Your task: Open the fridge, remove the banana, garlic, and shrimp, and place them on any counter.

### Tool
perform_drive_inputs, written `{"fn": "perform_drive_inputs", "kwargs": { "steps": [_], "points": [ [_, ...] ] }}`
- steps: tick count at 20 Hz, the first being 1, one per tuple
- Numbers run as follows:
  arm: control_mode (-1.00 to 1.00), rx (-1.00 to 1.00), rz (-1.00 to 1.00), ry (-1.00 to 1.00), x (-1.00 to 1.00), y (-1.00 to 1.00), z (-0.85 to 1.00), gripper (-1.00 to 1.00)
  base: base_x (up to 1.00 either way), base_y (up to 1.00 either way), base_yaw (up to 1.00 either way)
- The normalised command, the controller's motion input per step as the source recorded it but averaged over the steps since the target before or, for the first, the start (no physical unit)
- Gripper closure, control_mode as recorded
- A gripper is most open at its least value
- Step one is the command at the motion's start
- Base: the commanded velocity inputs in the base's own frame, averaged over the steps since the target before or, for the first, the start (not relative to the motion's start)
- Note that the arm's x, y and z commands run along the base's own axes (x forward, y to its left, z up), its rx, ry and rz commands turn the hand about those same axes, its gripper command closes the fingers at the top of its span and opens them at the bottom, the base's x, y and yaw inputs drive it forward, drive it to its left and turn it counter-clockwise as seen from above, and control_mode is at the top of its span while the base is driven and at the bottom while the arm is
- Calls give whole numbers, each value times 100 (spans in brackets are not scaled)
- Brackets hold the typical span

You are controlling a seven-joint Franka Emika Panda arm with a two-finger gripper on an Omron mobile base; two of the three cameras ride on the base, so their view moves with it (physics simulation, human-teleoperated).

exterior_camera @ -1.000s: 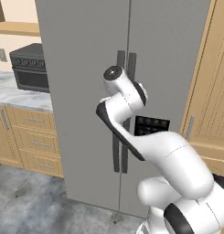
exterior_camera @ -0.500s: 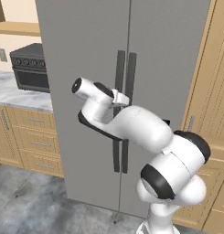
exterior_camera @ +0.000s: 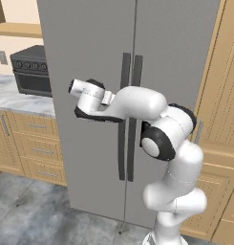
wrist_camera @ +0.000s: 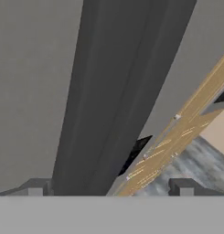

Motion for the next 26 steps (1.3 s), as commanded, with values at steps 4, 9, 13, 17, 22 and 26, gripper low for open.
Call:
{"fn": "perform_drive_inputs", "kwargs": {
  "steps": [4, 9, 13, 17, 22, 26],
  "points": [
    [-100, -8, -2, -25, 4, -35, -18, -100, 0, 0, 0],
    [-100, -10, 0, -29, -2, -60, -23, -100, 0, 0, 0],
    [-100, -7, 0, -29, -1, -64, -16, -100, 0, 0, 0],
    [-100, -6, -2, -22, 0, -41, -9, -100, 0, 0, 0],
    [-100, -6, -3, -18, -21, -18, -1, 100, 0, 0, 0],
    [-100, -12, 0, -28, -92, 29, 21, 100, 0, 0, 0]
  ]
}}
